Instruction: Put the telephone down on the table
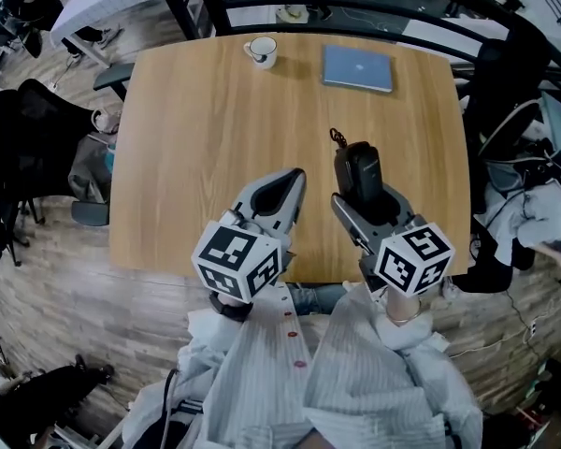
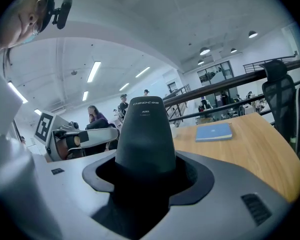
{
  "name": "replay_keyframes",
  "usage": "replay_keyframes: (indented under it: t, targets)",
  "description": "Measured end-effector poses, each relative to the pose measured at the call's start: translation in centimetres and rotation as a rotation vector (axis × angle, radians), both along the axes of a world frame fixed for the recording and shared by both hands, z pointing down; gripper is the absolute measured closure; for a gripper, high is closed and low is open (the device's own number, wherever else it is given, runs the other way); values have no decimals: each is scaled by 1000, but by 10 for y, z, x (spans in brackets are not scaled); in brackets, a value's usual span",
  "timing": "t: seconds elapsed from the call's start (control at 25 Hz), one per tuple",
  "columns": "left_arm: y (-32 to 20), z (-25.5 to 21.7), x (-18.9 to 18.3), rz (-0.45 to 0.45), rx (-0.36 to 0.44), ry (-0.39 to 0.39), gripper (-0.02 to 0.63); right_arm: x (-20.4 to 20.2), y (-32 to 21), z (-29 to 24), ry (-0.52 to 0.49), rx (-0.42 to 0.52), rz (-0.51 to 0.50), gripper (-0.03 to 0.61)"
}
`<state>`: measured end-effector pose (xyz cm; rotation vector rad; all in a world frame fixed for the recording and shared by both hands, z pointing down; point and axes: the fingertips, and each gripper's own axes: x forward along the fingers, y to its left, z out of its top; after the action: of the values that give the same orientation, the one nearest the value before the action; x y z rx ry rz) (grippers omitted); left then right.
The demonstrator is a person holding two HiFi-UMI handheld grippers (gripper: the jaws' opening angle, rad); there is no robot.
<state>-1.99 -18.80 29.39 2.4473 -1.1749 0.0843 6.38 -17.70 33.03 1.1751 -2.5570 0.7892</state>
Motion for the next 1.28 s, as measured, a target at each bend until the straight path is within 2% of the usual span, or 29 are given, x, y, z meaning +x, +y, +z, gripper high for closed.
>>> replay_keyframes:
  t: [0.6,1.28]
  targets:
    - [-2,22,8,70,-39,-12,606,-7,0,18,44,-33,29,287]
    - [1,87,11,66,-121,-44,606,4,4,96,115,-150,84,287]
